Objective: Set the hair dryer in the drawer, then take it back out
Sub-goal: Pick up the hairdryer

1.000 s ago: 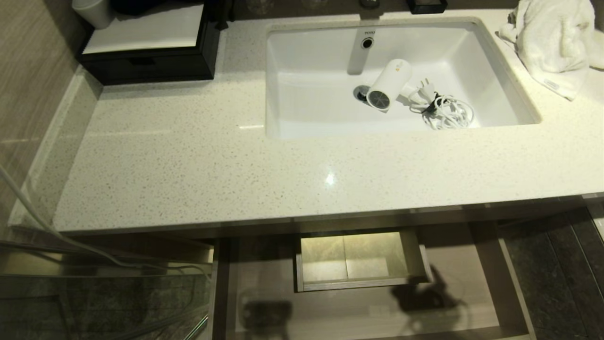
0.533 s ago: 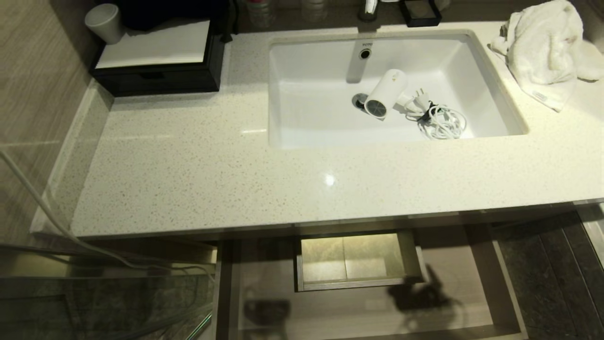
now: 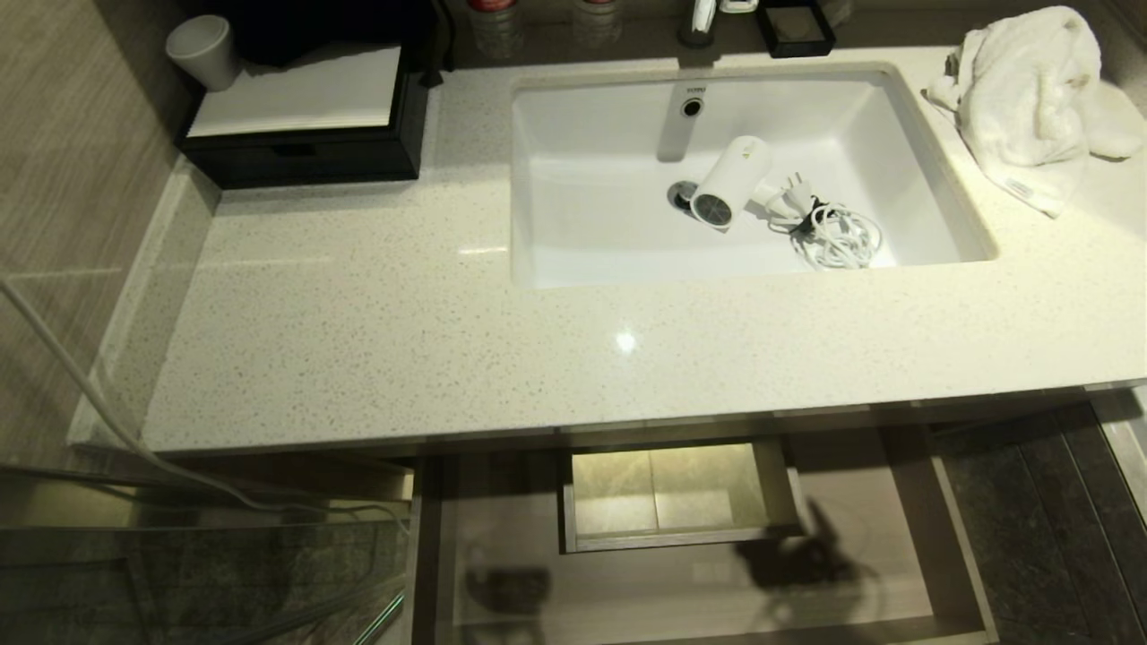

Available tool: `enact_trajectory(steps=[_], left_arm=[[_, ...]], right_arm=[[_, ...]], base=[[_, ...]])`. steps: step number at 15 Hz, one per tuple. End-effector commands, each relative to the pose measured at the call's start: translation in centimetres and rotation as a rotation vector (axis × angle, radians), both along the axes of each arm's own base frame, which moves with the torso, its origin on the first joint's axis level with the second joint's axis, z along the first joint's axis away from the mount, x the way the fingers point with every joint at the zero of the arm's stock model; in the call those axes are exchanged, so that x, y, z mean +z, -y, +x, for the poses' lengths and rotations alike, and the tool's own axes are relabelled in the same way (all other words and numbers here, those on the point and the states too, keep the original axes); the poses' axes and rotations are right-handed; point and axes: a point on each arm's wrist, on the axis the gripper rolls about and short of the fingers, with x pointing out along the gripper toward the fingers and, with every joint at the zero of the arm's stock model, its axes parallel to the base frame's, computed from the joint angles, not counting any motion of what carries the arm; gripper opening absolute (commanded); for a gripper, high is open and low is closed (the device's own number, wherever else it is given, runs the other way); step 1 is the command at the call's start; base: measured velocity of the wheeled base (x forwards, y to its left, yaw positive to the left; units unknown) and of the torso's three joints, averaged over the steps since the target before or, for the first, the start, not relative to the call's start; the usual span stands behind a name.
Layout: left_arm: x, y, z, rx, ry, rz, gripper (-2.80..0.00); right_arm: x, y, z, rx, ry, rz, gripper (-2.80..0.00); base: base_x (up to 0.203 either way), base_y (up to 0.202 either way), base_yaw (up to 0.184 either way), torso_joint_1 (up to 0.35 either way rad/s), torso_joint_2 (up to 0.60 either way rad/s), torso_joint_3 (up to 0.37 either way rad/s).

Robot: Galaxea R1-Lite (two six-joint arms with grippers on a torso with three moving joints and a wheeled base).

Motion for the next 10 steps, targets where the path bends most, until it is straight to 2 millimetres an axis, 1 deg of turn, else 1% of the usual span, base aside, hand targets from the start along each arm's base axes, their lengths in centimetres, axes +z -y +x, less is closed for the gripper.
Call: enact_trajectory(steps=[1, 5, 10], left_arm=[[0.0, 0.0, 0.0, 0.0, -0.001, -0.001, -2.8], [0.0, 0.0, 0.0, 0.0, -0.001, -0.001, -2.8], [0.0, 0.0, 0.0, 0.0, -0.001, -0.001, -2.8]], right_arm=[[0.6, 0.7, 1.0, 0.009, -0.021, 0.005, 0.0], [2.0, 1.4, 2.3, 0.04, -0.068, 0.04, 0.0], [2.0, 1.4, 2.6, 0.061, -0.064, 0.029, 0.0]], base=[[0.0, 0.0, 0.0, 0.0, 0.0, 0.0], [0.0, 0.0, 0.0, 0.0, 0.0, 0.0], [0.0, 0.0, 0.0, 0.0, 0.0, 0.0]])
